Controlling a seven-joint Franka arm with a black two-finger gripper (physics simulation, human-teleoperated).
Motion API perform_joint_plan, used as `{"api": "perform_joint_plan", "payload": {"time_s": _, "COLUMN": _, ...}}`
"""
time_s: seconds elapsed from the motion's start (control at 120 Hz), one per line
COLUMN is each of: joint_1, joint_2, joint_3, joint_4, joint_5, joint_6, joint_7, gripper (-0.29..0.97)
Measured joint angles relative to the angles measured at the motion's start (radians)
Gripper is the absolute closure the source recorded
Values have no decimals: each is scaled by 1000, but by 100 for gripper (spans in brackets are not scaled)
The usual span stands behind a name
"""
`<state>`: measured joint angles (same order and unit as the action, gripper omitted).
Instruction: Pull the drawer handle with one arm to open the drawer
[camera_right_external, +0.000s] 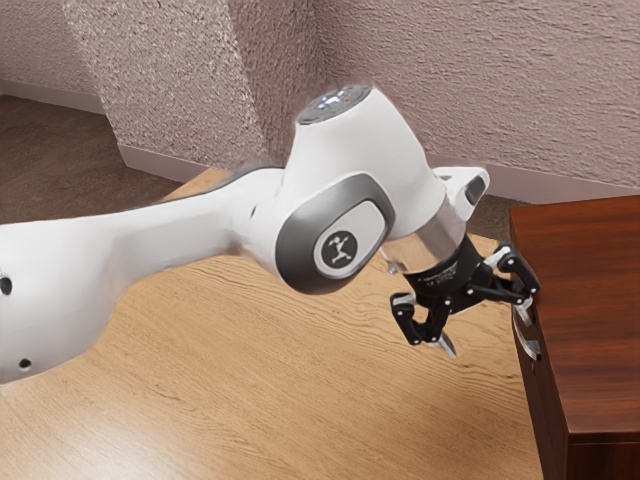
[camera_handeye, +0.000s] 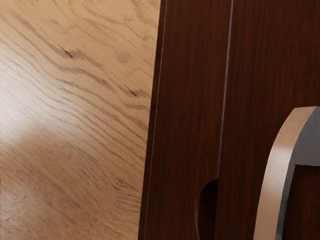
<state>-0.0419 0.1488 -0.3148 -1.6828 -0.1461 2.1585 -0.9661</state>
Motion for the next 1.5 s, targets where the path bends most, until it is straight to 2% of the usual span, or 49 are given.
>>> {"api": "perform_joint_plan", "payload": {"time_s": 0.517, "joint_1": 4, "joint_2": -15, "joint_3": 0, "joint_4": -33, "joint_5": 3, "joint_6": 11, "joint_7": 37, "gripper": 16}}
{"api": "perform_joint_plan", "payload": {"time_s": 1.15, "joint_1": 31, "joint_2": -97, "joint_3": 6, "joint_4": -114, "joint_5": 1, "joint_6": 4, "joint_7": 67, "gripper": 19}}
{"api": "perform_joint_plan", "payload": {"time_s": 1.5, "joint_1": 25, "joint_2": -153, "joint_3": 39, "joint_4": -165, "joint_5": -20, "joint_6": 2, "joint_7": 97, "gripper": 19}}
